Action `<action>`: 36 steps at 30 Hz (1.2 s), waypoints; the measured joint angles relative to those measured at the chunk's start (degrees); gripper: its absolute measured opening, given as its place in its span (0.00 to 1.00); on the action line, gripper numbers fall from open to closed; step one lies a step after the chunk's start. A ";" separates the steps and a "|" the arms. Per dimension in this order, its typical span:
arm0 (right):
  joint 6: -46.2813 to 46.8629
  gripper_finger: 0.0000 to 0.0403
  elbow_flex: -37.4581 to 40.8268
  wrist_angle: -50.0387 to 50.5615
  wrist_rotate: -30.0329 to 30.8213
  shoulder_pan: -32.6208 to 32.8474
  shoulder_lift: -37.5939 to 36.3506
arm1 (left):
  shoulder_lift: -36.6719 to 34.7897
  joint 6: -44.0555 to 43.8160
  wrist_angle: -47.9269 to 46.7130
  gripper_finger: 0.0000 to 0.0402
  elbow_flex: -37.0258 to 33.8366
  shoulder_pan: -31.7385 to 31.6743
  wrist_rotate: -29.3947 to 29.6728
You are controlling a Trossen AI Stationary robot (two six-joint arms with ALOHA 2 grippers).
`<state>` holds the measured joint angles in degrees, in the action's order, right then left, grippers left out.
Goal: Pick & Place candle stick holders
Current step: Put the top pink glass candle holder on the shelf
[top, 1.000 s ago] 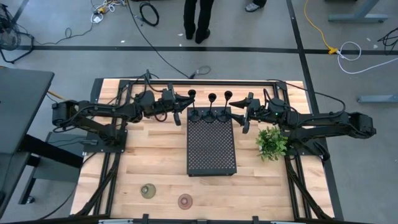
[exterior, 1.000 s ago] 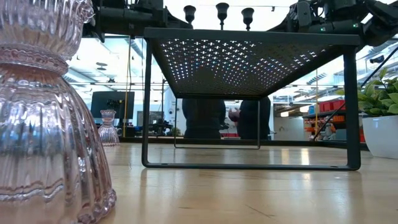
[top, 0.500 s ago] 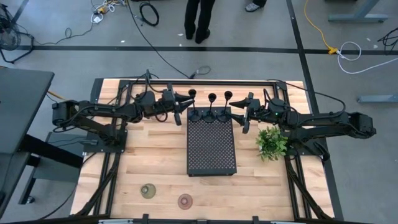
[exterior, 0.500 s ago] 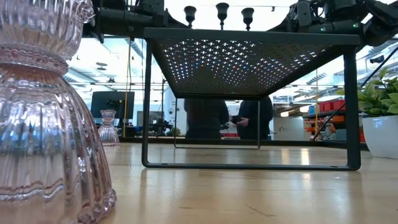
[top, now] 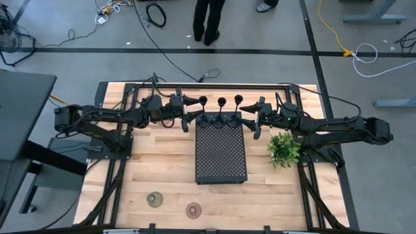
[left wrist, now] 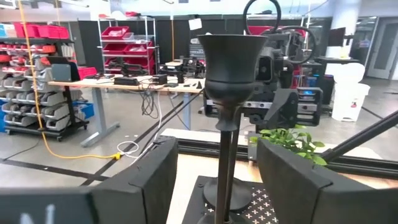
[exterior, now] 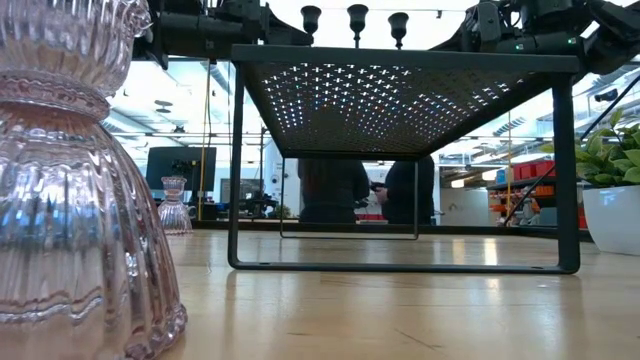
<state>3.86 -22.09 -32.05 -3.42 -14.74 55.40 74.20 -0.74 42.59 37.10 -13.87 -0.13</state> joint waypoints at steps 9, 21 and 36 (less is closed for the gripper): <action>-0.02 0.64 0.00 -0.01 0.00 0.00 0.02 | -5.92 1.71 -6.22 0.58 0.11 0.00 0.10; 0.14 0.64 0.00 -0.02 0.02 0.00 0.02 | -18.84 2.99 -34.35 0.58 0.11 0.01 11.40; 0.15 0.64 0.00 -0.02 1.58 0.02 0.02 | -23.74 -4.95 -65.57 0.58 0.11 0.00 22.85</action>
<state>4.01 -22.09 -32.08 -1.84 -14.72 55.42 50.46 -5.69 -22.98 37.21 -13.87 22.71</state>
